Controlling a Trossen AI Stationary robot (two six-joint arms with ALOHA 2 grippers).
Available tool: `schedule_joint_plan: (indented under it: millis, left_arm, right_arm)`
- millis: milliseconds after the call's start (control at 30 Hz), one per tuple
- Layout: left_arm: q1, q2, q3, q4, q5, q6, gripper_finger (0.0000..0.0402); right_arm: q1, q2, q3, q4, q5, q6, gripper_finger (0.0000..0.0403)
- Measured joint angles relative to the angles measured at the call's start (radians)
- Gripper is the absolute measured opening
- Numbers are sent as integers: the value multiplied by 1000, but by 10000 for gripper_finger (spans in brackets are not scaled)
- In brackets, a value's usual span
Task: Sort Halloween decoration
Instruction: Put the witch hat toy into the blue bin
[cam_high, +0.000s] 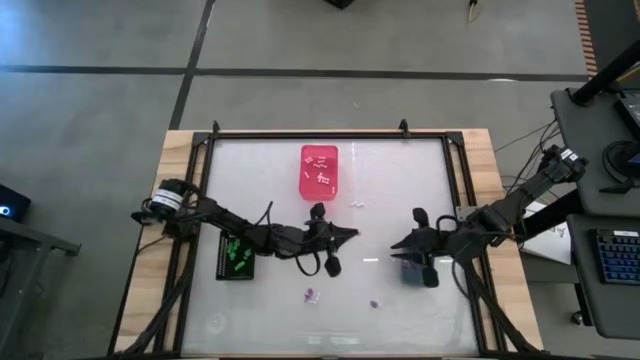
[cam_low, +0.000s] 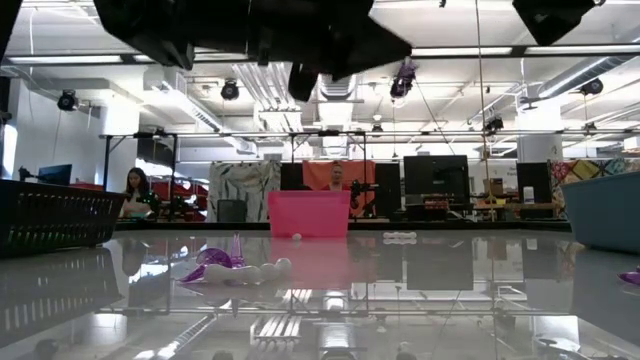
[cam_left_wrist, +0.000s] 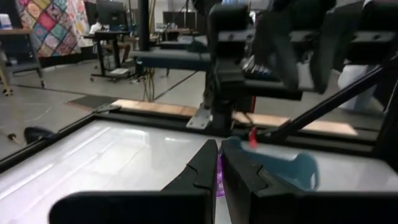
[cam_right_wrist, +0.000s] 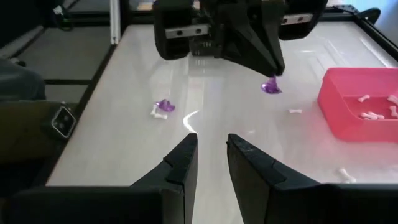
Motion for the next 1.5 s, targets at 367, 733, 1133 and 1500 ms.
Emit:
schedule_joint_plan:
  millis: [367,733,1133,1500]
  left_arm:
    - [-35,1,64,0,0,1,0]
    - [-51,2,117,0,0,-5,0]
    - [-56,79,220,18,25,5,0]
    - [-58,275,494,-62,28,99,0]
  right_arm:
    - [48,-81,-33,83,-6,-67,79]
    - [73,-93,-33,158,-85,-136,79]
    - [151,-99,-33,218,-88,-156,79]
    - [174,-105,-33,229,-98,-180,79]
